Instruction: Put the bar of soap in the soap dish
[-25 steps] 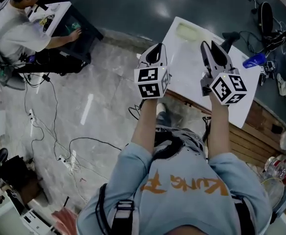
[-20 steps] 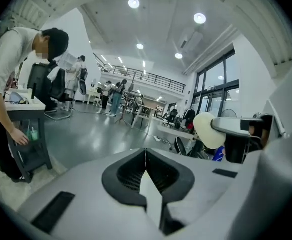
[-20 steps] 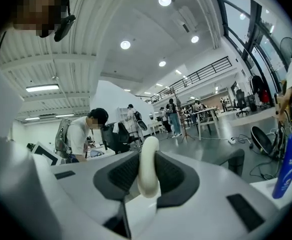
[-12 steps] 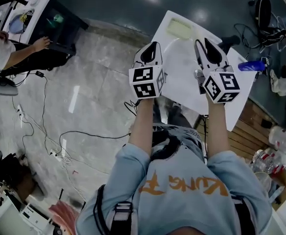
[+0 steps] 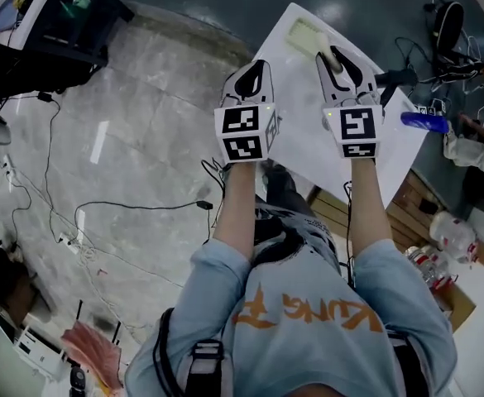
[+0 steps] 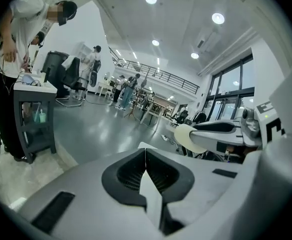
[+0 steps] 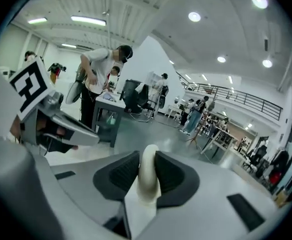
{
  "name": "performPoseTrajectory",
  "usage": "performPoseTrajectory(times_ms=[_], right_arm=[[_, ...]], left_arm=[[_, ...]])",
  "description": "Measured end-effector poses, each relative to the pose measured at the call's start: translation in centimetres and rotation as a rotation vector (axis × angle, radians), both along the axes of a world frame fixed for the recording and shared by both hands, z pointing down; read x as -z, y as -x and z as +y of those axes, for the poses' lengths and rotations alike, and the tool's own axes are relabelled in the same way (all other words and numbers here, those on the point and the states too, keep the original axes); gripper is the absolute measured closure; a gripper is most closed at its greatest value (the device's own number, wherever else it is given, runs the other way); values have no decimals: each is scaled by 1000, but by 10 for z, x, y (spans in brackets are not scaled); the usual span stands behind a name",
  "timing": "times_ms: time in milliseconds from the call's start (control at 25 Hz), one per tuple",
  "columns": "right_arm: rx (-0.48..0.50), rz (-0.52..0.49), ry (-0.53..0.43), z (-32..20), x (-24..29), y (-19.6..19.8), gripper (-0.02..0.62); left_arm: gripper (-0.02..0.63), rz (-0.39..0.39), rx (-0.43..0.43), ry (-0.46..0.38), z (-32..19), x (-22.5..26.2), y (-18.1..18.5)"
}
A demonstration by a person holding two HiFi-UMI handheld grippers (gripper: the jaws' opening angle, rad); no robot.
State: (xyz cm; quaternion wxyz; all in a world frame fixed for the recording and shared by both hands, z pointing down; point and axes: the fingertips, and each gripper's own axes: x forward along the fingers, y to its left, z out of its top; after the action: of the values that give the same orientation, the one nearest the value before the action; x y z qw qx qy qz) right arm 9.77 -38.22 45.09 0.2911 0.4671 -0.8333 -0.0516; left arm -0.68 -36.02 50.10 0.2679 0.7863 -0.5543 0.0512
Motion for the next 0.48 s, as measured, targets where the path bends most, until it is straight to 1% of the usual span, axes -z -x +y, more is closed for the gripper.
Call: performPoseTrajectory(times_ms=[120, 280, 480], right_arm=[[22, 71, 6, -8, -14, 6, 480], [39, 129, 42, -21, -38, 11, 482], [82, 227, 73, -41, -63, 11, 482]], left_arm=[[584, 6, 2, 7, -6, -5, 7], [584, 0, -5, 13, -14, -8, 14], [584, -7, -15, 20, -25, -11, 13]])
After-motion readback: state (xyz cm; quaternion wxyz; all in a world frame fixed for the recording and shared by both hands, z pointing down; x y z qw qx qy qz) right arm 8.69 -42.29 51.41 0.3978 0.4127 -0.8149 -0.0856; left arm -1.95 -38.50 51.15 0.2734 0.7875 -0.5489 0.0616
